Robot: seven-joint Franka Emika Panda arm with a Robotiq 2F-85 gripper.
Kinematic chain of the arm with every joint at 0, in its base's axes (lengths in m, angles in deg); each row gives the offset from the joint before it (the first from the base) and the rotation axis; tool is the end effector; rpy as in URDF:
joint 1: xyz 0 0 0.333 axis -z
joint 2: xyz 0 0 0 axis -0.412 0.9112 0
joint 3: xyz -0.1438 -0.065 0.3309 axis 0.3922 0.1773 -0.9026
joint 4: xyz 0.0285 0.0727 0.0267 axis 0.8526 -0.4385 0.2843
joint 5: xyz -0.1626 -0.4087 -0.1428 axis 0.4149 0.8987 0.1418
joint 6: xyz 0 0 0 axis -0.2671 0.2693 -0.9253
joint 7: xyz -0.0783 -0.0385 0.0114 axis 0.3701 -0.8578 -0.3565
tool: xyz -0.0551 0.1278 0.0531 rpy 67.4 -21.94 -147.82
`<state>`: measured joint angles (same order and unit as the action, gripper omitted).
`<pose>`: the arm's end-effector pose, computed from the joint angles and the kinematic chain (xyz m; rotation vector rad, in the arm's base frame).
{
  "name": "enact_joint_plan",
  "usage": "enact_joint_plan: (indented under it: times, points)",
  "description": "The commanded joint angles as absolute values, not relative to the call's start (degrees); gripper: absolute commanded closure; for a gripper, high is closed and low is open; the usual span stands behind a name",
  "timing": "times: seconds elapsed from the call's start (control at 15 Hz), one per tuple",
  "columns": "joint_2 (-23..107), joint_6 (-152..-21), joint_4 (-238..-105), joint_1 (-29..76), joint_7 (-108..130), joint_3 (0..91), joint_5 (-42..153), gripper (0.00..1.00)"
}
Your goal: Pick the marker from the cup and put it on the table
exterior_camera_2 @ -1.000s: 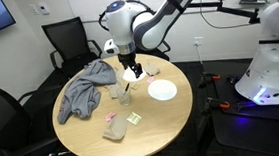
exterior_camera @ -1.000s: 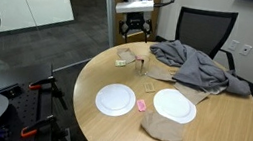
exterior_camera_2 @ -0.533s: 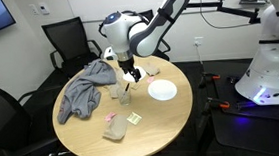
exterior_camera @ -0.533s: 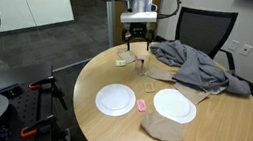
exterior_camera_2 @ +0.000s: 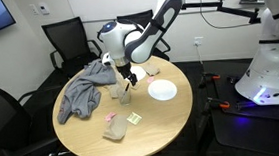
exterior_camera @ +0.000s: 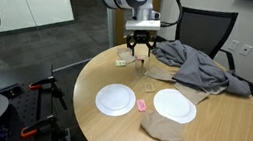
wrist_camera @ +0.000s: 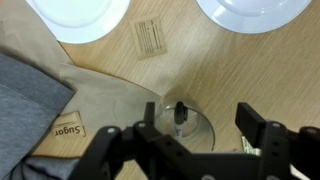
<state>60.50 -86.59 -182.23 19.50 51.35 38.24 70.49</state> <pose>0.7164 0.0847 0.1475 2.6220 1.4019 -0.1551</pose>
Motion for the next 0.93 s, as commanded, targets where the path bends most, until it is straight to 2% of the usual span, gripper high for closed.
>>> enact_joint_plan:
  times: [0.0, 0.07, 0.13, 0.33, 0.6, 0.67, 0.73, 0.87]
  points:
    - [63.22, -85.79, -178.42, 20.43, 52.02, 37.28, 71.22, 0.3]
    - [63.82, -85.64, -177.78, 20.43, 52.02, 37.26, 71.16, 0.28]
    - [64.37, -85.61, -177.16, 20.43, 52.02, 37.25, 71.14, 0.31]
    - [65.85, -85.17, -175.53, 20.38, 51.9, 37.33, 71.13, 0.31]
    - [67.08, -84.97, -174.37, 20.43, 51.73, 37.47, 71.17, 0.41]
    - [67.22, -85.02, -174.26, 20.45, 51.63, 37.51, 71.17, 0.5]
    - [67.3, -85.08, -174.25, 20.51, 51.59, 37.49, 71.12, 0.66]
    - [67.37, -85.21, -174.33, 20.63, 51.57, 37.48, 71.11, 0.82]
